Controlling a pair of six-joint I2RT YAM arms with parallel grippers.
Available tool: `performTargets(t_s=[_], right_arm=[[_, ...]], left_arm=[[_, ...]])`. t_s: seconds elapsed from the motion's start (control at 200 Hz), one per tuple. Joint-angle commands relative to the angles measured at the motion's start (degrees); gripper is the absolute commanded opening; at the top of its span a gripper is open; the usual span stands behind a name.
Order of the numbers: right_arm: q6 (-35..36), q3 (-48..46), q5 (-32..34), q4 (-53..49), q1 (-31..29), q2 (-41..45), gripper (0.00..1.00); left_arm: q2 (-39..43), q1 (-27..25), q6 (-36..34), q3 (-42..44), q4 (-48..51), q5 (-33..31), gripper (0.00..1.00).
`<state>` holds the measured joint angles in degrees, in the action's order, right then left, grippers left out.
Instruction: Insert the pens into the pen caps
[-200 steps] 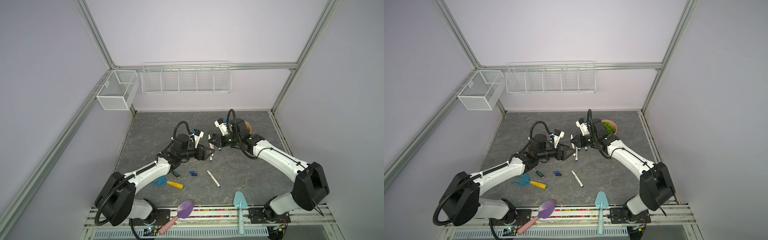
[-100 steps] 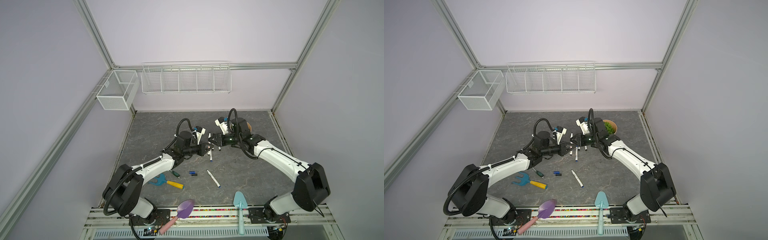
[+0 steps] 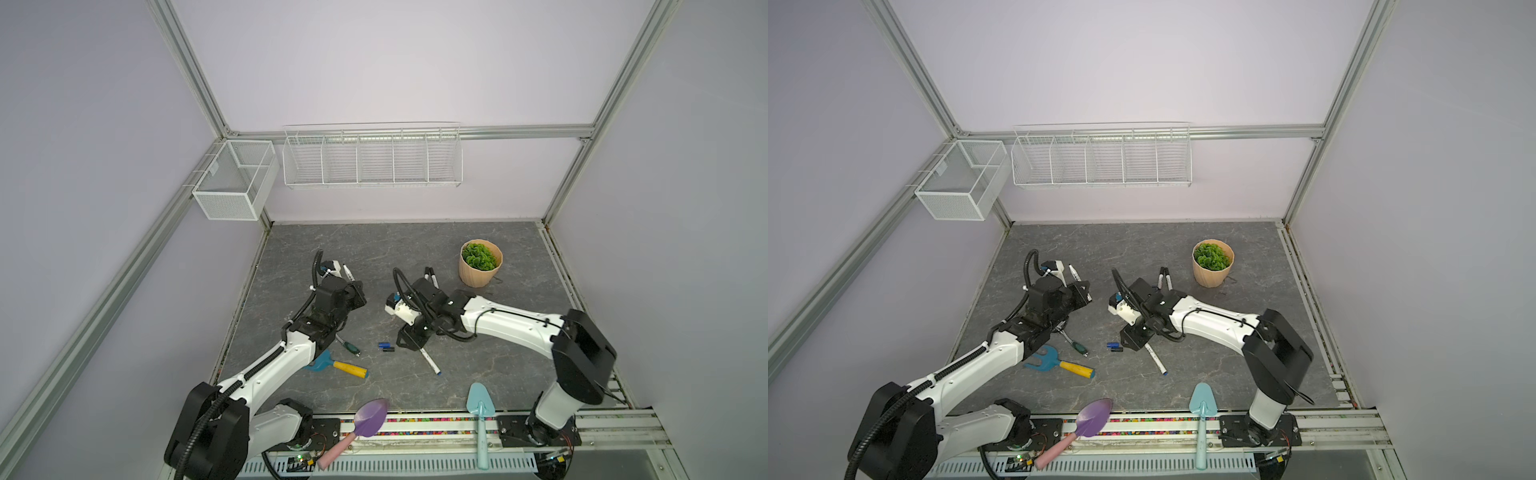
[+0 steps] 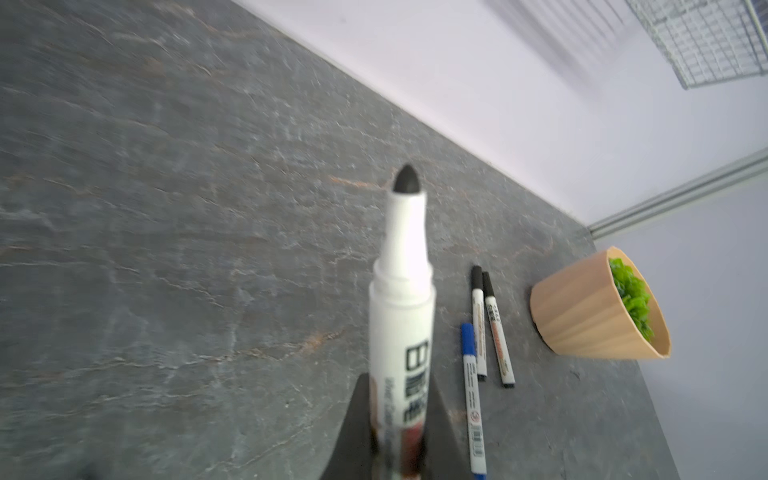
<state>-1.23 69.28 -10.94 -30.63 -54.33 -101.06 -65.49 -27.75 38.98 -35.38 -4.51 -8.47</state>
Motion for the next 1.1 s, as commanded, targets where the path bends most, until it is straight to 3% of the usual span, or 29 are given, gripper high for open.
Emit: performTargets(t_s=[0.0,0.48,0.805,0.925,1.094], right_arm=[[6.16,4.01,6.81,-3.52,-1.19,-3.88,0.48],[12.26,14.64,7.86,-9.51,-4.47,-17.26,0.46],[13.02,12.79,13.09,-10.57,-4.7,-16.92,0.38],[10.79,12.33,17.0,-9.89,-3.07,-16.54,0.39],[9.24,12.45,16.61,-9.08,-1.23,-14.88,0.43]], left_arm=[[1.67,-0.03,0.89,0.22,2.62,-7.03,0.0],[1.89,0.06,0.53,0.48,3.02,-5.46,0.0],[1.74,0.15,0.35,0.33,2.94,-5.17,0.0],[1.01,0.15,0.33,0.18,2.67,-4.31,0.0],[0.2,0.15,0.53,0.13,2.58,-3.35,0.0]])
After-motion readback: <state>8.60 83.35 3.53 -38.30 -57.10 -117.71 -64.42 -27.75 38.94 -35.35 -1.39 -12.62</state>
